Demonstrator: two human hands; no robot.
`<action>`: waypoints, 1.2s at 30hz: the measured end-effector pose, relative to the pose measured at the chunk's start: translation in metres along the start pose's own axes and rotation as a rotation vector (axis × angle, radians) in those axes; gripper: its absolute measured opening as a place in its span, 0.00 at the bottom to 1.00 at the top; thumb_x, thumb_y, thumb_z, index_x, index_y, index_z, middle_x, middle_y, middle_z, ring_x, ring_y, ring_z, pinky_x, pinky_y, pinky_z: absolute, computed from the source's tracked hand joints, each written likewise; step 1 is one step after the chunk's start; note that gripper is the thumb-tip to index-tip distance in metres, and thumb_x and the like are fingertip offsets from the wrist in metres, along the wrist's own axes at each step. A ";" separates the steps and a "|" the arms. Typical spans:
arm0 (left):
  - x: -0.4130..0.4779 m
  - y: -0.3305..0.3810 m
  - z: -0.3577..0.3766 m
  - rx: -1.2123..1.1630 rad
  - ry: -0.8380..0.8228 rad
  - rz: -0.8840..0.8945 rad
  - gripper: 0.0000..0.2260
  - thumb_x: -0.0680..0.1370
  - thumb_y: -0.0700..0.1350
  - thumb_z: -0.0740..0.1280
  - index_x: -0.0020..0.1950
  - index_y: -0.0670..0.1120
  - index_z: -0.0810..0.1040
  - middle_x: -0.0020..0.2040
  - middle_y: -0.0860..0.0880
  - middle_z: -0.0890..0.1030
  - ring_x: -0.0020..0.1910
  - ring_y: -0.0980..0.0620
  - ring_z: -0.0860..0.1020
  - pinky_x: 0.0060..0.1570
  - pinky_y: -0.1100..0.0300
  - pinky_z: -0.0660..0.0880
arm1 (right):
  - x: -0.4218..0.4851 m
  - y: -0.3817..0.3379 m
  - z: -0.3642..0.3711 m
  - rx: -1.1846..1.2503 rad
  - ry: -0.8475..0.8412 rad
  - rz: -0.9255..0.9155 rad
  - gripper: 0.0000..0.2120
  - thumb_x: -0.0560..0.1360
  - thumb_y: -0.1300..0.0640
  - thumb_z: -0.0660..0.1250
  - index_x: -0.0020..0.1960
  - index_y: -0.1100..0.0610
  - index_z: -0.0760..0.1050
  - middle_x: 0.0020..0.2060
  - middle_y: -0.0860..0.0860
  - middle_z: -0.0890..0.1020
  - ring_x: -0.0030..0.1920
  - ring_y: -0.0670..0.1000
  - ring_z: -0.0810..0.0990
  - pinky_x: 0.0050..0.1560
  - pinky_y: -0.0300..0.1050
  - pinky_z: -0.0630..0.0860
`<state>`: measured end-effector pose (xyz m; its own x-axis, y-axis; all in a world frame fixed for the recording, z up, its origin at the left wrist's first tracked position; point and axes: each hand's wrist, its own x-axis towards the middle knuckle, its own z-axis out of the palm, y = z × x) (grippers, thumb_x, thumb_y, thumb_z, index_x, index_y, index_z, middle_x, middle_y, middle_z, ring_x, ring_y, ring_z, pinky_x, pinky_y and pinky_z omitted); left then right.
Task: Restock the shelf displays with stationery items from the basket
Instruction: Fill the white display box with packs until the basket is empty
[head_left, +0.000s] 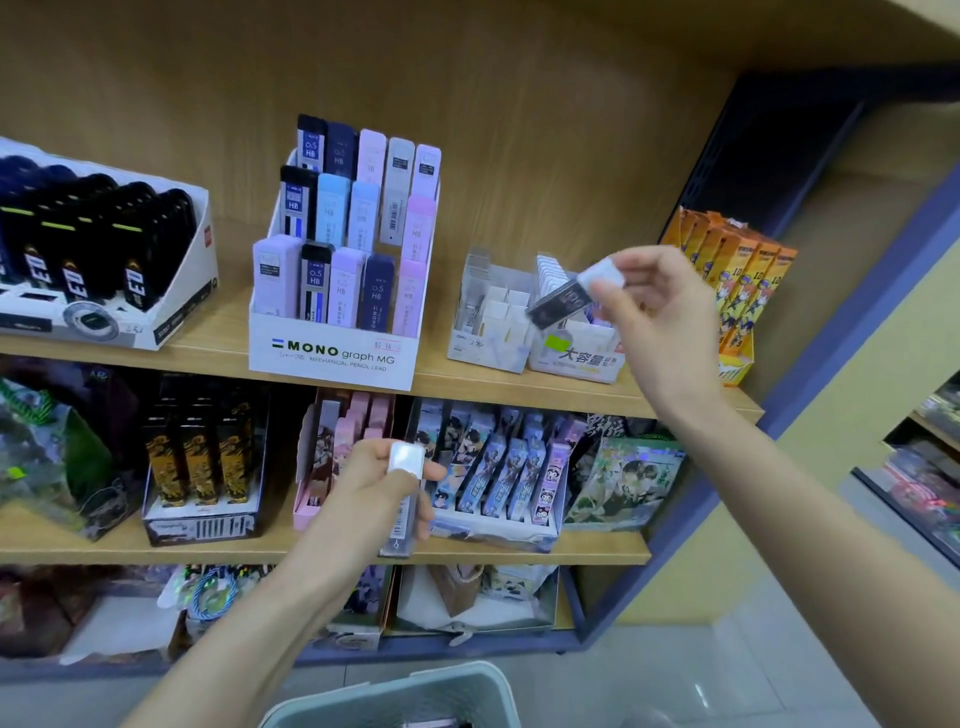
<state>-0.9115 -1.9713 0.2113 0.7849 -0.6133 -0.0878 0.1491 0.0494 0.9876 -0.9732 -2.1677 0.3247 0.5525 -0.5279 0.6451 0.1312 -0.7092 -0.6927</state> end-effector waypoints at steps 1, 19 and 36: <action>-0.002 0.001 0.001 -0.011 -0.006 0.013 0.08 0.81 0.33 0.55 0.55 0.41 0.71 0.41 0.44 0.80 0.27 0.54 0.75 0.26 0.64 0.74 | 0.008 0.005 -0.003 -0.036 0.040 -0.025 0.10 0.74 0.62 0.69 0.44 0.48 0.73 0.41 0.45 0.79 0.42 0.51 0.81 0.43 0.41 0.77; -0.002 0.006 0.000 0.006 -0.054 0.127 0.08 0.81 0.38 0.58 0.56 0.49 0.72 0.40 0.46 0.77 0.29 0.51 0.70 0.27 0.62 0.67 | 0.032 0.038 0.019 -0.554 -0.175 -0.115 0.10 0.75 0.58 0.70 0.56 0.54 0.77 0.49 0.46 0.69 0.41 0.45 0.72 0.44 0.35 0.69; -0.013 0.003 0.001 0.178 0.127 0.355 0.08 0.74 0.34 0.69 0.45 0.47 0.75 0.38 0.55 0.82 0.39 0.58 0.81 0.44 0.57 0.76 | -0.078 -0.017 0.034 -0.013 -0.707 0.154 0.07 0.72 0.61 0.72 0.49 0.52 0.79 0.42 0.51 0.83 0.38 0.48 0.83 0.45 0.45 0.80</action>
<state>-0.9219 -1.9644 0.2158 0.8387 -0.4799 0.2576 -0.2415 0.0963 0.9656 -0.9910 -2.0988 0.2748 0.9649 -0.1962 0.1745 0.0019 -0.6592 -0.7520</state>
